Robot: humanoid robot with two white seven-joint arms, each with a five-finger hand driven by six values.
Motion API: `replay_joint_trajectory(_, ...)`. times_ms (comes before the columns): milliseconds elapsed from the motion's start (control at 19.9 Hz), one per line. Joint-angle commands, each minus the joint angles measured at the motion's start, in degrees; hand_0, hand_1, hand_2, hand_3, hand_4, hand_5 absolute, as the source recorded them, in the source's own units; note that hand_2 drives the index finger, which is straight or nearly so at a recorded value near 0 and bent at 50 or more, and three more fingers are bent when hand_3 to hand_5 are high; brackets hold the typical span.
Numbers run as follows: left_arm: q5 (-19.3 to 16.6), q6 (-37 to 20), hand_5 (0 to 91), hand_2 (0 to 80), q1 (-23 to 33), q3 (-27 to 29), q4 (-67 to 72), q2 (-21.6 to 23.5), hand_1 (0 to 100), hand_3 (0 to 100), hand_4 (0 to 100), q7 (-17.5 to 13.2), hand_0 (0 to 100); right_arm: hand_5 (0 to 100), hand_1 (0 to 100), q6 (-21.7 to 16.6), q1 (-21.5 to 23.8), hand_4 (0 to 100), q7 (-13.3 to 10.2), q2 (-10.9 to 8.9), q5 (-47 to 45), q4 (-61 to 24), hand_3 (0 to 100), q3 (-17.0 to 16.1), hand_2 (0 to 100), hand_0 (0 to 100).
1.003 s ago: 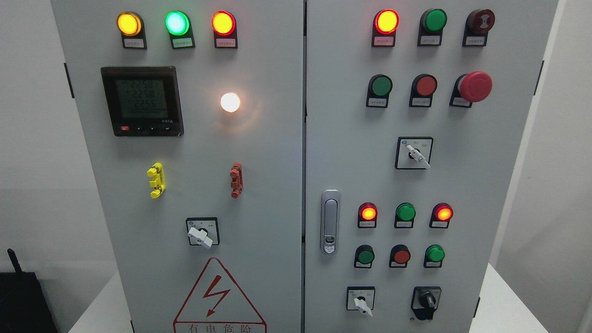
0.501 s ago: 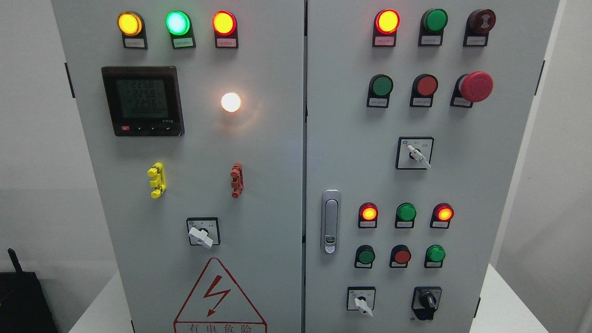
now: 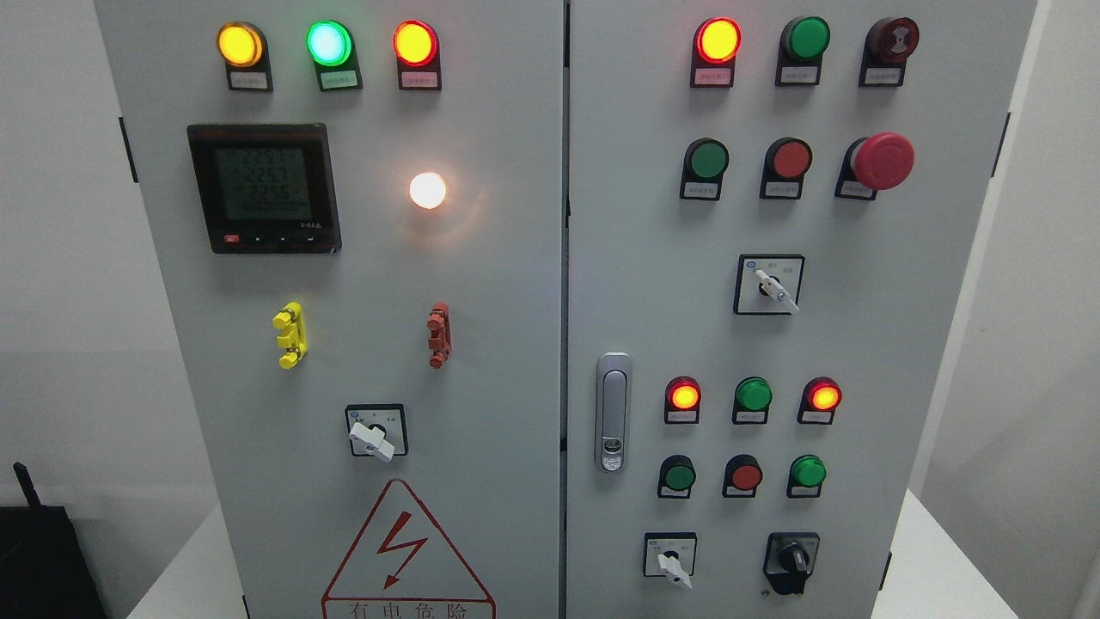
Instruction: Trip black knob to open circuit
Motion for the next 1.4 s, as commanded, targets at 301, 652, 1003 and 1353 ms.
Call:
replay_joint_trajectory(301,0.14,-0.08,0.0,0.0,-0.14,0.07,-0.01,-0.09,39,0,0,0.01,12,97,88,2.69,-3.89,99,-0.21,0.17,-0.17,-2.82,100,0.4,0,100)
replay_joint_trajectory(652,0.14,0.0,0.0,0.0,-0.14,0.07,-0.01,-0.09,39,0,0,0.01,12,97,88,4.27,-6.62,99,-0.21,0.26,-0.17,-3.17,100,0.4,0,100)
replay_joint_trajectory(1003,0.14,0.0,0.0,0.0,-0.14,0.07,-0.01,-0.09,39,0,0,0.01,12,98,89,5.59,-7.85,99,-0.21,0.26,-0.17,-4.49,100,0.67,0,100)
replay_joint_trajectory(1353,0.14,-0.08,0.0,0.0,-0.14,0.07,-0.01,-0.09,39,0,0,0.01,12,98,89,5.95,-8.82,99,-0.21,0.17,-0.17,-4.58,100,1.02,0,100)
